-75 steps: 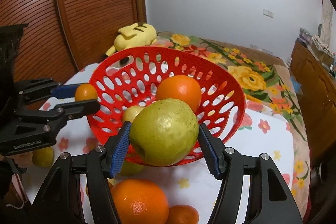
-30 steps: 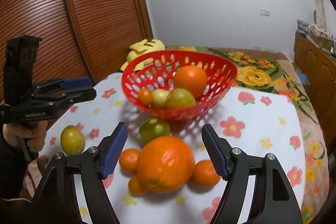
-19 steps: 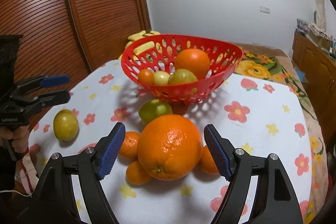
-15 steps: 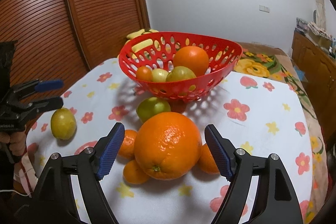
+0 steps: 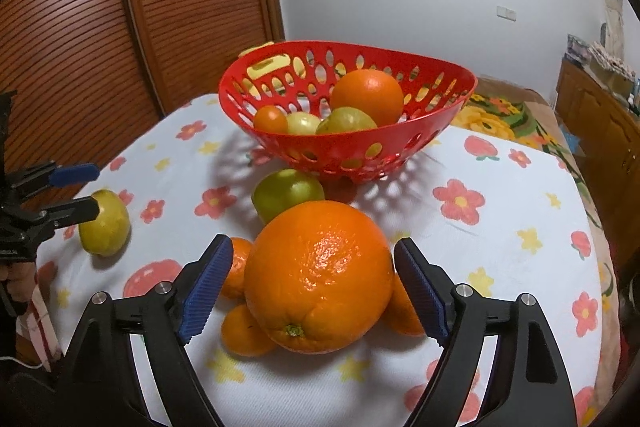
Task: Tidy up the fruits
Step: 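Move the open left tool to a yellow pomelo while the right tool approaches a large orange, then close the left tool on the yellow pomelo while the right tool closes on the large orange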
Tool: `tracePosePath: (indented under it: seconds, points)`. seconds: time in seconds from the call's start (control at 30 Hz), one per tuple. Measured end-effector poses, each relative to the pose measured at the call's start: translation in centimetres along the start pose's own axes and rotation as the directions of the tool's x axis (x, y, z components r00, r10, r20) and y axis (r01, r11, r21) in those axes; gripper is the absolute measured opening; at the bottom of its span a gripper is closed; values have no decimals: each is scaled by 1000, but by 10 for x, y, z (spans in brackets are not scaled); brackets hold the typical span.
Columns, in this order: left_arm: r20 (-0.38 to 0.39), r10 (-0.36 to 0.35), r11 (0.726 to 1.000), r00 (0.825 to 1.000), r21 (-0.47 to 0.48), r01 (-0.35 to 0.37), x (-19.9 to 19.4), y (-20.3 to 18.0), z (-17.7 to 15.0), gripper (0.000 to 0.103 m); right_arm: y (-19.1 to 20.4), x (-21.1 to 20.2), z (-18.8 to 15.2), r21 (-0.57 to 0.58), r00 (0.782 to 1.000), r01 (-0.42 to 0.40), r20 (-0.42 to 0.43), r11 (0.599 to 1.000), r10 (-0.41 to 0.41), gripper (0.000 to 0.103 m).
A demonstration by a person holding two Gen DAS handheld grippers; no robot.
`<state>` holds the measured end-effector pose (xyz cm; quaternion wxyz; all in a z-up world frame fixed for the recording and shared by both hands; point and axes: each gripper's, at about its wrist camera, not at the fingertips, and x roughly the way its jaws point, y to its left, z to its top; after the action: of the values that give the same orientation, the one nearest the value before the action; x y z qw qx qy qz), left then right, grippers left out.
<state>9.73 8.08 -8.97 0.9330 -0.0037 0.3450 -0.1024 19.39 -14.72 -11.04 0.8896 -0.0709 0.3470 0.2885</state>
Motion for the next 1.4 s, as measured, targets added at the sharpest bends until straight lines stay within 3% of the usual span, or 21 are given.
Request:
tracePosePath:
  seconds: [0.43, 0.63, 1.1, 1.4]
  points:
    - [-15, 25, 999, 1000, -27, -25, 1, 11, -11, 68, 0, 17, -4, -20, 999, 20, -43, 1000, -21, 86]
    - [-13, 30, 999, 999, -41, -31, -1, 16, -16, 69, 3, 18, -7, -41, 999, 39, -36, 998, -41, 87]
    - [-52, 114, 988, 992, -98, -119, 5, 37, -31, 69, 4, 18, -9, -42, 999, 40, -31, 998, -42, 86]
    - [-65, 113, 982, 991, -142, -121, 10, 48, -37, 69, 3, 18, -8, -38, 999, 39, -29, 999, -40, 86]
